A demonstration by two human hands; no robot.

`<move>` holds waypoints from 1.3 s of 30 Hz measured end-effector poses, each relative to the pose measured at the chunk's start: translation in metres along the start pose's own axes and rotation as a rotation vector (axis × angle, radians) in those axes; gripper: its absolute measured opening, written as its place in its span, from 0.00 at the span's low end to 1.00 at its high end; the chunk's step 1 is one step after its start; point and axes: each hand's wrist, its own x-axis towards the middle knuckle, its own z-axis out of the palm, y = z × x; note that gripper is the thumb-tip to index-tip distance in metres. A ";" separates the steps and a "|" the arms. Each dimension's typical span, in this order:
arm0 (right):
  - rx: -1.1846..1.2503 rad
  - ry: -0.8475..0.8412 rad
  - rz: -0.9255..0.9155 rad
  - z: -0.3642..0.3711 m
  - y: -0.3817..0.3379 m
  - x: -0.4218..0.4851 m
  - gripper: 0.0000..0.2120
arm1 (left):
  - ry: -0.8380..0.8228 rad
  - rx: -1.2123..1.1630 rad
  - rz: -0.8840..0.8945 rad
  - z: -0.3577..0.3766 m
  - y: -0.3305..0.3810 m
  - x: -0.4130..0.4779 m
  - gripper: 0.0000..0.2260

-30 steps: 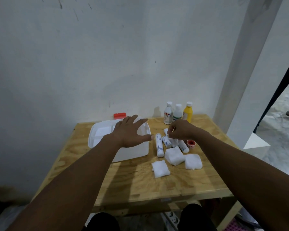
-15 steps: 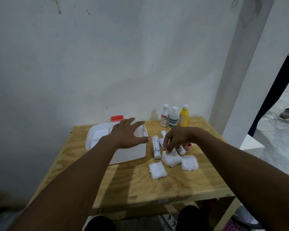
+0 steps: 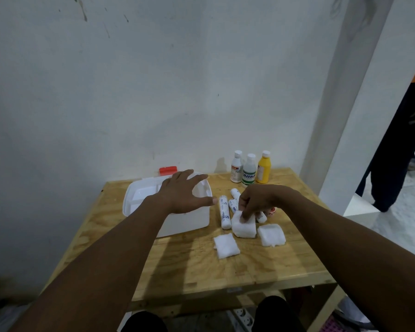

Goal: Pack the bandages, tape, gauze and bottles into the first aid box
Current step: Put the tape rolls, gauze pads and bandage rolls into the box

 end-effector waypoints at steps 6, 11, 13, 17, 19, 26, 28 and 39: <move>0.124 0.348 0.012 -0.009 0.013 0.003 0.09 | 0.009 0.000 0.005 0.000 0.002 0.000 0.40; -0.133 0.441 0.186 -0.007 0.025 0.000 0.06 | 0.014 -0.009 0.009 0.001 0.003 0.001 0.40; -0.127 0.432 0.232 -0.002 0.027 0.001 0.06 | 0.010 -0.010 0.007 0.000 0.004 0.001 0.40; -0.088 0.432 0.244 0.003 0.028 0.005 0.10 | 0.006 -0.019 0.007 0.001 0.003 0.002 0.40; -0.049 0.398 0.262 -0.001 0.027 0.004 0.12 | 0.010 -0.018 0.010 0.002 0.001 0.003 0.41; -0.054 0.237 0.298 -0.008 0.026 -0.011 0.20 | 0.007 -0.013 0.009 0.003 -0.001 0.007 0.42; -0.057 0.215 0.310 -0.005 0.026 -0.013 0.22 | 0.005 -0.018 0.011 0.003 -0.001 0.006 0.42; -0.005 0.308 0.239 -0.023 0.013 -0.014 0.15 | 0.052 -0.083 -0.033 0.001 -0.036 0.001 0.59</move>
